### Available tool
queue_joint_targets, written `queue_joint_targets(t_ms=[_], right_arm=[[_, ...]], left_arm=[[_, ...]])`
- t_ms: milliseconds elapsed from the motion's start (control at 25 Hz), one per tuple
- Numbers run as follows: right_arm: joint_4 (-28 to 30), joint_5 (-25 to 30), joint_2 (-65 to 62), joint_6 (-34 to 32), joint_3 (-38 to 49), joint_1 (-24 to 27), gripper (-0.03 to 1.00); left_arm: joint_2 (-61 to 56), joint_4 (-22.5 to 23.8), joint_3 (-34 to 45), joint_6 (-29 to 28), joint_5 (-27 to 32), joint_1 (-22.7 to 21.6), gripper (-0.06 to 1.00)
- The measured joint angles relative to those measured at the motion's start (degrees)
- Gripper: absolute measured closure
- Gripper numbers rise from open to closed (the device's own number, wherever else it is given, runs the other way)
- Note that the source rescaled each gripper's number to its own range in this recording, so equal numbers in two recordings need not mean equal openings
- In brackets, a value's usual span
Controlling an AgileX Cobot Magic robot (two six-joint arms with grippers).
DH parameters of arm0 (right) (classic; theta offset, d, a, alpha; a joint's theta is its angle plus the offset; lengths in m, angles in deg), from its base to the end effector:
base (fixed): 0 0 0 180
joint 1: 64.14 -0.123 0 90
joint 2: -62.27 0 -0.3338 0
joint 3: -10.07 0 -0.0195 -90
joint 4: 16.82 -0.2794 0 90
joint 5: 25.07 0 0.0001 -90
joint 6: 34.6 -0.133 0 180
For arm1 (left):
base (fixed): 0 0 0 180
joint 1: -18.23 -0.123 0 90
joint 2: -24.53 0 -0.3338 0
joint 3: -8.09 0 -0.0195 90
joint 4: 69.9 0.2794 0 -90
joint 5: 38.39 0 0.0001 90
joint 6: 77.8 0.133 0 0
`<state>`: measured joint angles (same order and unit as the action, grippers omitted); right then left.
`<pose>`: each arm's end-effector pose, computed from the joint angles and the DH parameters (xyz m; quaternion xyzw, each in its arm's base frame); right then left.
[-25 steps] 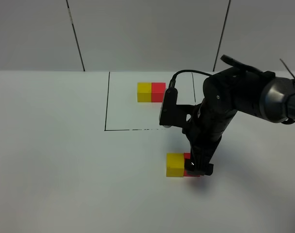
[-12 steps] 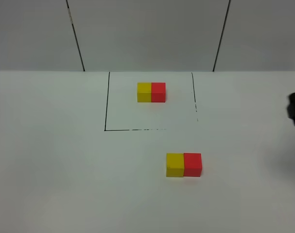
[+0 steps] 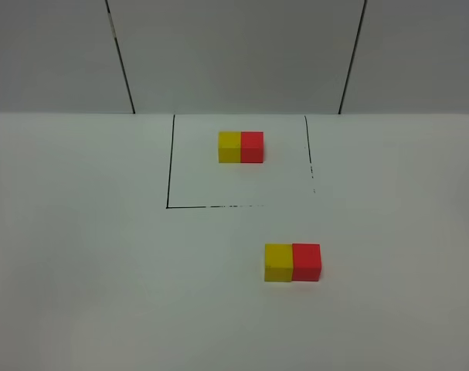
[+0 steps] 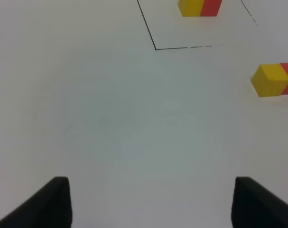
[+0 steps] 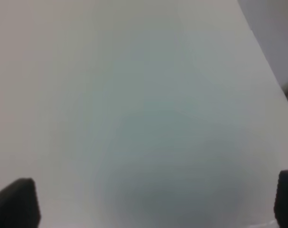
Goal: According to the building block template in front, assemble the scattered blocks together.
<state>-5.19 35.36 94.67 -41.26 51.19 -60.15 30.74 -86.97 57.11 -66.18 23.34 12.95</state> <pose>0.0738 -0.0285 0.3097 0.0735 0.9127 -0.0916 0.3914 0.0053 -0.0341 0.2783 0.0550 0.8413 -0.0706 0.5332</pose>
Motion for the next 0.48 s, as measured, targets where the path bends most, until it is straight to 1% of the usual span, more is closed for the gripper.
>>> queue_joint_targets(t_ms=[80, 200, 280, 360, 480], right_arm=[[-0.9, 1.8, -7.2, -1.6, 2.3, 0.0, -0.03], [-4.1, 1.5, -17.7, -2.3, 5.2, 0.0, -0.03], [-6.4, 1.6, -22.5, -2.3, 7.0, 0.0, -0.03], [-8.0, 1.8, -25.5, -2.4, 8.0, 0.0, -0.03], [-8.7, 1.2, -26.0, -2.3, 8.6, 0.0, -0.03]], left_arm=[[0.0, 0.0, 0.0, 0.0, 0.0, 0.0, 0.46], [0.0, 0.0, 0.0, 0.0, 0.0, 0.0, 0.46], [0.0, 0.0, 0.0, 0.0, 0.0, 0.0, 0.46], [0.0, -0.1, 0.0, 0.0, 0.0, 0.0, 0.46], [0.0, -0.1, 0.0, 0.0, 0.0, 0.0, 0.46]])
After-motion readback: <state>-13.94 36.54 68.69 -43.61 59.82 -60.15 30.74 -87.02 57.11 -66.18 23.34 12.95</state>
